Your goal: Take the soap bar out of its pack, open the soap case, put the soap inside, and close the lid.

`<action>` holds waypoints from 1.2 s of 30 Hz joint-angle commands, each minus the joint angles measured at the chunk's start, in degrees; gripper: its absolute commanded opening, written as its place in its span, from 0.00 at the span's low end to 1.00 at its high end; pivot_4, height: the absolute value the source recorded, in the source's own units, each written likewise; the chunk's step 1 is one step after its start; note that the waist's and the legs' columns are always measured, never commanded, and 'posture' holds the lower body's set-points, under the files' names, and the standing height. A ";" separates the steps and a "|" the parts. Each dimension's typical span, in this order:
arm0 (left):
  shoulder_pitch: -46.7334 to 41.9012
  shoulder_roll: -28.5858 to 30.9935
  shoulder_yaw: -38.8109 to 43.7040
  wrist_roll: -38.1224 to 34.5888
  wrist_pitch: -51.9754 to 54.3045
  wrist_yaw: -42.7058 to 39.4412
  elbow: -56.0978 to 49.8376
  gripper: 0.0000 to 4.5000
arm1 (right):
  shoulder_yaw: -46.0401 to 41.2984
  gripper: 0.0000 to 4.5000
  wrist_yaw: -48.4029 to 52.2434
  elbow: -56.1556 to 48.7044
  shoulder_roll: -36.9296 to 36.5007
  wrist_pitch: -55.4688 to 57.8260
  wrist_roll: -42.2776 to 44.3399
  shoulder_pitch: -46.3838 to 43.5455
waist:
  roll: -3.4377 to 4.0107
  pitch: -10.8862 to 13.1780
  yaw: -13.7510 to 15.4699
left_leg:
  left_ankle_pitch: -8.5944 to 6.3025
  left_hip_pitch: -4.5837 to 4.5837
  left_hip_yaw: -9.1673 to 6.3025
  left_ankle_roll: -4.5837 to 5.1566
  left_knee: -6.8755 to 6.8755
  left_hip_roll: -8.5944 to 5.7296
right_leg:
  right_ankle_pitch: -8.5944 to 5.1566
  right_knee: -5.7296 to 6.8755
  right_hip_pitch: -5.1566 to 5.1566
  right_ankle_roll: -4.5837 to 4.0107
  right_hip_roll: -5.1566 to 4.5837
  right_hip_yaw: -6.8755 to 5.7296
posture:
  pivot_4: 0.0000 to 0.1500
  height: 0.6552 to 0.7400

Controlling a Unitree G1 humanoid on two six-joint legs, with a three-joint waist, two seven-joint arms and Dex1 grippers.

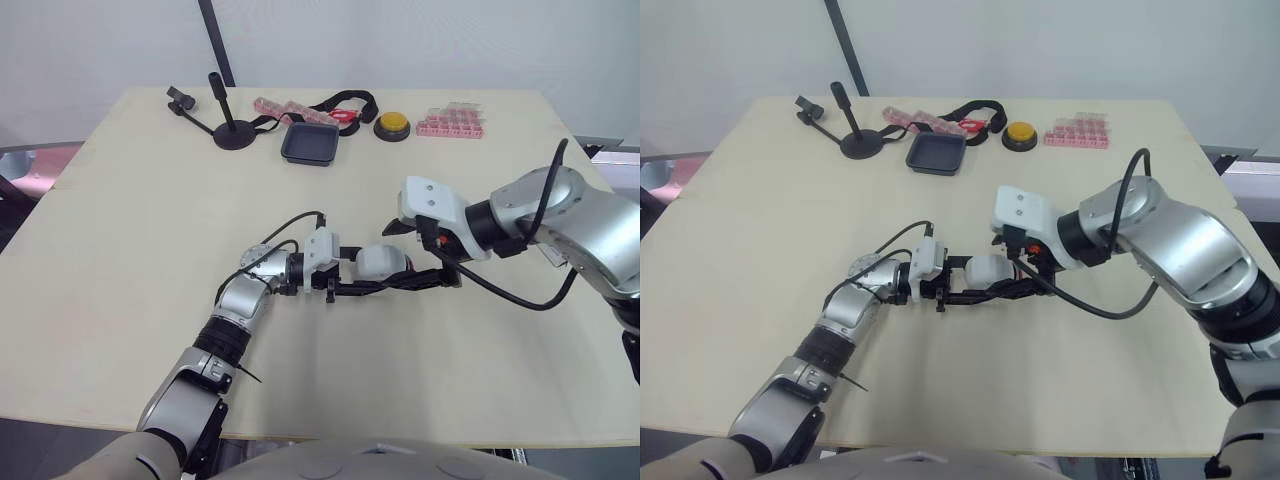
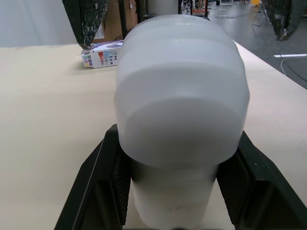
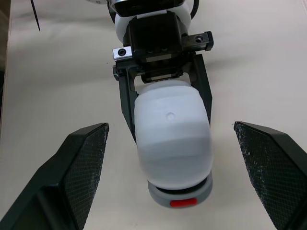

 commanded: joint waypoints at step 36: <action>-0.52 0.27 -0.16 0.03 -0.14 0.49 -1.10 0.43 | -1.49 0.60 -0.83 -0.13 -3.41 -3.60 -0.51 3.74 | 0.00 0.00 0.04 | 0.00 -0.01 -0.02 0.00 0.05 0.00 | 0.00 0.13 -0.04 0.00 0.01 0.00 | 1.00 1.00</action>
